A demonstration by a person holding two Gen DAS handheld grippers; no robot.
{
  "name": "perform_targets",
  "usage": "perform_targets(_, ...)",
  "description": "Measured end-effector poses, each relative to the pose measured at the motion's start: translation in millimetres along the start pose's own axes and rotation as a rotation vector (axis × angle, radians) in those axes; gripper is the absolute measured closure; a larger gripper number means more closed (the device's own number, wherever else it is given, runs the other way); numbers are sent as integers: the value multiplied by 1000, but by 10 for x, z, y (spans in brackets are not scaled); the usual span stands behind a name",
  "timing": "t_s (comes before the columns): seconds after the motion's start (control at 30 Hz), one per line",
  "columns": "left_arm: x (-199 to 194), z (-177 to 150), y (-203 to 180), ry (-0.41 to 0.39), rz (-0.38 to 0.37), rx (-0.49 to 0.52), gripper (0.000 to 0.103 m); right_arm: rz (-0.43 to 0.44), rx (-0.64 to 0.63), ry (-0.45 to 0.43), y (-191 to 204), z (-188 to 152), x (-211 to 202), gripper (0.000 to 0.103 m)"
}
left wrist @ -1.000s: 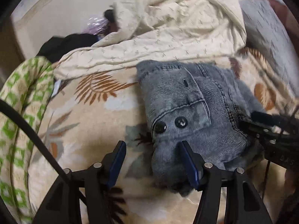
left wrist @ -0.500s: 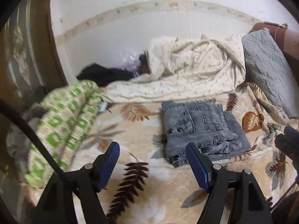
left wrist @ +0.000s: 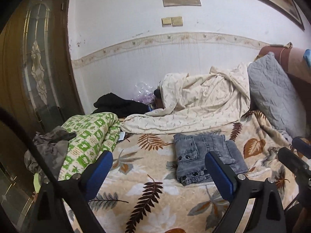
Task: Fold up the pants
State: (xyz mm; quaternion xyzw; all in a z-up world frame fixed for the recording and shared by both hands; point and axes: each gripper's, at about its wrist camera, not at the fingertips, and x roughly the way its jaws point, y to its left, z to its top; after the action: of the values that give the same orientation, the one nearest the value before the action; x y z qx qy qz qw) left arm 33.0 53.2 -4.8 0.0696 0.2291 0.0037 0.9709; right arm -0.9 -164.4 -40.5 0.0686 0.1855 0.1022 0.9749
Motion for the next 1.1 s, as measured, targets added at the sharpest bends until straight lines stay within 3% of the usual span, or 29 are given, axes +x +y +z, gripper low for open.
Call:
perform_targets(0.33, -237, 25, 14, -48, 8, -2, 3, -6, -14, -64, 135, 15, -136, 31)
perform_targets(1.1, -130, -42, 43, -23, 35, 2, 3, -2, -18, -22, 186, -55, -3, 31)
